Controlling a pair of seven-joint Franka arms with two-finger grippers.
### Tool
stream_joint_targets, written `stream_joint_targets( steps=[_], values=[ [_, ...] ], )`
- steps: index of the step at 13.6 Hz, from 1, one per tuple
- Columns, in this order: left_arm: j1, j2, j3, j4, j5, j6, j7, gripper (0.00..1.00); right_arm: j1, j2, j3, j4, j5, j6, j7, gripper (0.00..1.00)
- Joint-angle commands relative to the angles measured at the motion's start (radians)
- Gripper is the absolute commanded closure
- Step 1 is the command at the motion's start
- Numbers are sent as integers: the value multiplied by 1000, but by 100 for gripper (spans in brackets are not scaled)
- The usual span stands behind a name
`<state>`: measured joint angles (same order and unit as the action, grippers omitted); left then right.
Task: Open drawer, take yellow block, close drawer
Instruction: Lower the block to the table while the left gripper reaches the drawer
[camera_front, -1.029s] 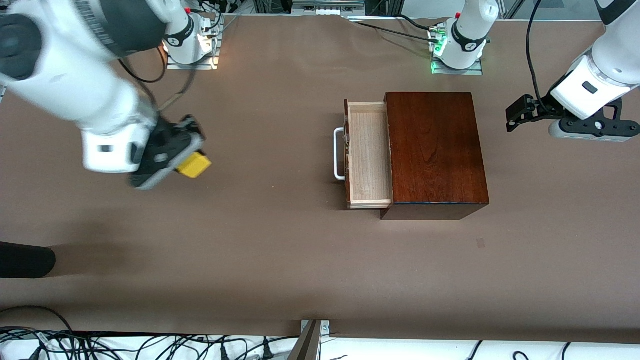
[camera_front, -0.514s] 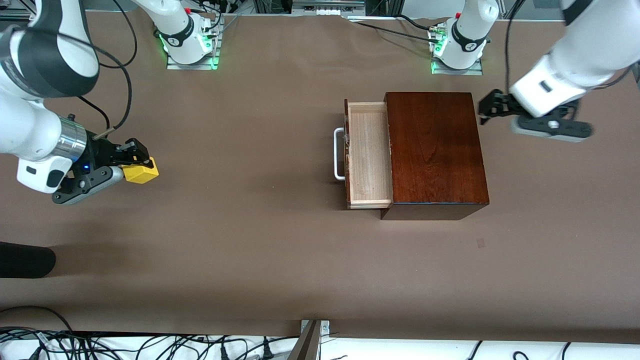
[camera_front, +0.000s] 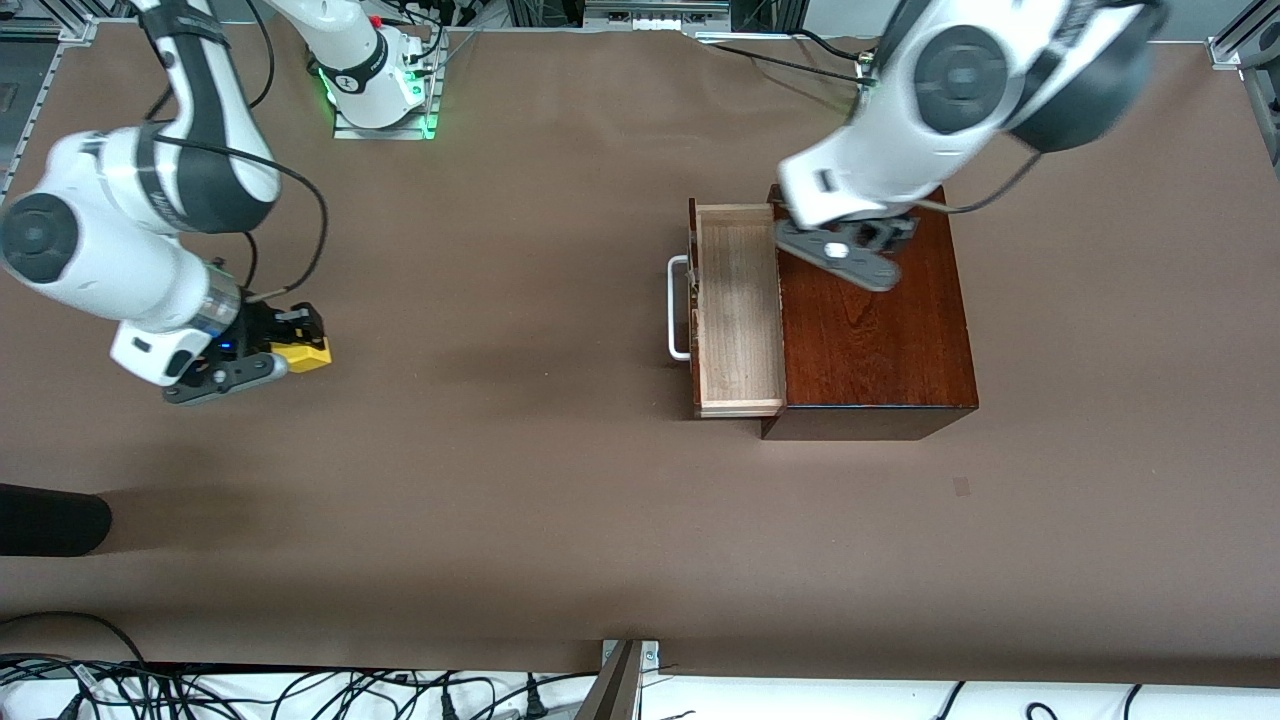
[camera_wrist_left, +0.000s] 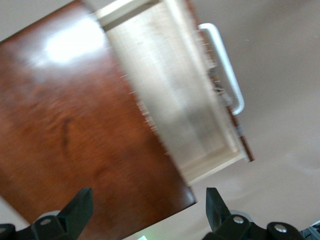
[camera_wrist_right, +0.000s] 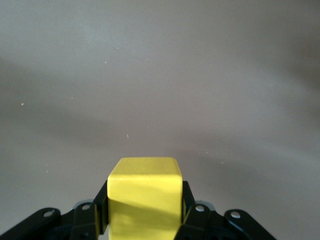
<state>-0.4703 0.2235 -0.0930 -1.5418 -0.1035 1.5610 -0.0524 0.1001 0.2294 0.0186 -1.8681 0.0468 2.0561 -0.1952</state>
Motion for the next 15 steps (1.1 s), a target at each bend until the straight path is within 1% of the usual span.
stream_joint_targets(
  steps=[1, 2, 3, 4, 6, 7, 9, 11, 12, 13, 15],
  values=[
    [-83, 80, 15, 78, -5, 81, 130, 0, -19, -55, 21, -149, -16, 149, 26, 100],
    [-85, 97, 15, 80, -7, 106, 210, 0, -19, -53, 24, -201, -16, 223, 57, 100],
    [-87, 103, 15, 74, -5, 141, 270, 0, -19, -52, 47, -242, -18, 277, 104, 100],
    [-93, 111, 13, 68, -8, 204, 333, 0, -19, -42, 59, -264, -19, 313, 153, 100],
    [-135, 161, 10, 71, -4, 293, 442, 0, -19, -6, 64, -270, -34, 334, 226, 100],
    [-151, 180, 10, 69, -1, 309, 465, 0, -19, 13, 64, -276, -51, 341, 262, 100],
    [-154, 198, 9, 68, -5, 303, 554, 0, -23, 27, 64, -328, -67, 422, 295, 100],
    [-192, 229, 9, 71, -2, 332, 566, 0, -36, 53, 64, -361, -67, 492, 306, 100],
    [-211, 252, 7, 69, 11, 388, 598, 0, -42, 70, 64, -362, -67, 504, 307, 100],
    [-255, 267, 9, 71, 30, 430, 647, 0, -48, 77, 64, -364, -67, 507, 307, 100],
    [-280, 298, 9, 69, 68, 439, 669, 0, -48, 87, 64, -379, -70, 519, 307, 100]
  ],
)
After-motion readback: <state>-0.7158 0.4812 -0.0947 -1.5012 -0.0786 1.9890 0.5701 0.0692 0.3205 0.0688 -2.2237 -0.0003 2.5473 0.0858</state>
